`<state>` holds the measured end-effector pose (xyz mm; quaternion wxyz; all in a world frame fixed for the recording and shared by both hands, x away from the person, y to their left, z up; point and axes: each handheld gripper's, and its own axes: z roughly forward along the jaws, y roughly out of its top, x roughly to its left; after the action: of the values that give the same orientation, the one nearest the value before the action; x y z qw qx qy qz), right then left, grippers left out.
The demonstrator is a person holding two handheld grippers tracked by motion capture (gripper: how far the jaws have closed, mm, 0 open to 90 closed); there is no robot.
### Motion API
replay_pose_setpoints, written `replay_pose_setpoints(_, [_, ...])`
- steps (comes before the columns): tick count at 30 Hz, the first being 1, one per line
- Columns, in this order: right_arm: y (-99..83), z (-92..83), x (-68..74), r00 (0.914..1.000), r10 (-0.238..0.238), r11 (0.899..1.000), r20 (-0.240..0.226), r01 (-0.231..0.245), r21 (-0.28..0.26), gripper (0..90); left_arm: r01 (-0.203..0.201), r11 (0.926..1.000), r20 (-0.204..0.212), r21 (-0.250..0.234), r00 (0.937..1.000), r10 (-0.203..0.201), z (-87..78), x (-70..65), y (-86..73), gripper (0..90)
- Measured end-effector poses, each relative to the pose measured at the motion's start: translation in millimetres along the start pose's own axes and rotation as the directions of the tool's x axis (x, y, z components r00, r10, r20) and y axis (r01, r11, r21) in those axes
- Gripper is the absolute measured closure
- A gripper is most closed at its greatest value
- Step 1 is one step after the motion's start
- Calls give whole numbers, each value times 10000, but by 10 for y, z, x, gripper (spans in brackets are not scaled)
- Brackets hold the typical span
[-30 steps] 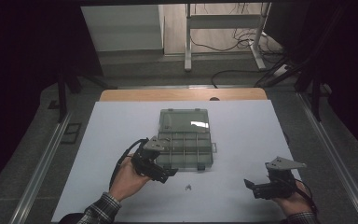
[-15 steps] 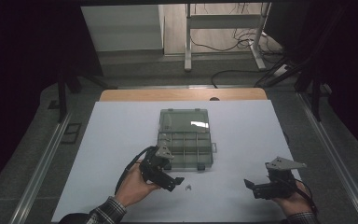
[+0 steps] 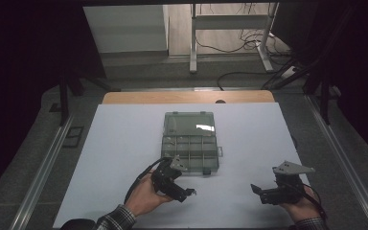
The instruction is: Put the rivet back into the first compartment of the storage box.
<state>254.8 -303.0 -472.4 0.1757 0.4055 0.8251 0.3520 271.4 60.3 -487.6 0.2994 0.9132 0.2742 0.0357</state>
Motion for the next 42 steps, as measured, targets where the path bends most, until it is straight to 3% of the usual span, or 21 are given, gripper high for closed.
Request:
replay_pose_setpoints(9, [-1, 2, -1, 10000, -39, 10000, -30, 40, 37, 0, -17, 9994, 319, 358, 9995, 5, 188, -38, -7, 410])
replay_pose_setpoints(17, [-3, 6, -2, 10000, -28, 10000, -45, 28, 46, 0, 90, 9996, 595, 276, 9982, -106, 270, -83, -15, 644])
replay_pose_setpoints(23, [-3, 8, -2, 10000, -21, 10000, -50, 21, 54, 0, -210, 9982, 684, 570, 9975, 171, 320, -100, -18, 727])
replay_pose_setpoints(30, [-4, 8, -3, 10000, -6, 10000, -58, 6, 52, 0, -537, 9957, 243, 756, 9984, 520, 365, -149, -16, 802])
replay_pose_setpoints(42, [-6, 5, -5, 10000, -8, 10000, -72, 8, 60, 0, -178, 9977, 422, 654, 9990, 150, 289, -117, -2, 825])
